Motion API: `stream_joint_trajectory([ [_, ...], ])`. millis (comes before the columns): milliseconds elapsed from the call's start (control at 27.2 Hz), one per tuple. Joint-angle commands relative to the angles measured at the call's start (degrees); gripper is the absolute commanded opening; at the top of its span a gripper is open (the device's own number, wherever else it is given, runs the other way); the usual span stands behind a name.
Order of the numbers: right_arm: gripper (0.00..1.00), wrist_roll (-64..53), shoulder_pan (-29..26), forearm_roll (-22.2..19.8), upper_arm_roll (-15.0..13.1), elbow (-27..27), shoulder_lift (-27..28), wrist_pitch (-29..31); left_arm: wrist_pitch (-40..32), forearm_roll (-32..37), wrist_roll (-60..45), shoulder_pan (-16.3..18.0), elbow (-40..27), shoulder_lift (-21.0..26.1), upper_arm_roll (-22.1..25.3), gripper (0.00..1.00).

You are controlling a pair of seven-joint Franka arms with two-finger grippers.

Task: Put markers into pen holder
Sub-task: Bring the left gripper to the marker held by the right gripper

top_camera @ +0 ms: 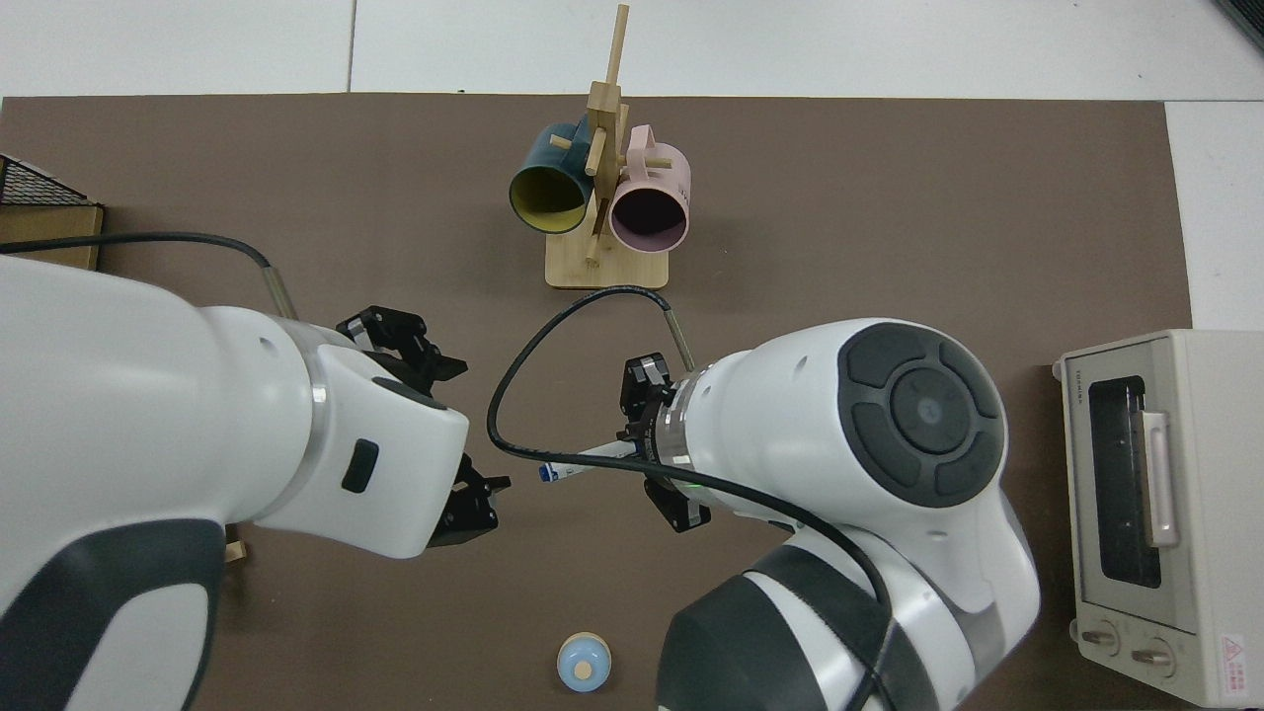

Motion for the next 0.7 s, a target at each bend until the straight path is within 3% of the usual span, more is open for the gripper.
stream_joint_trajectory([
  [0, 0.00, 1.39, 0.38, -2.99, -0.10, 2.52, 0.96, -0.99, 4.88, -1.56, 1.57, -1.54, -3.75, -1.33, 0.89, 0.93],
  [184, 0.00, 1.30, 1.26, -4.22, -0.19, 2.97, 1.05, -1.61, 6.89, -1.56, 1.75, -1.81, -4.80, -1.07, 0.80, 0.89],
  [661, 0.00, 1.39, 1.52, -4.49, -0.10, 5.87, 2.11, -3.63, 15.69, -1.56, 0.78, -7.78, -7.09, 2.01, 0.89, 0.85],
])
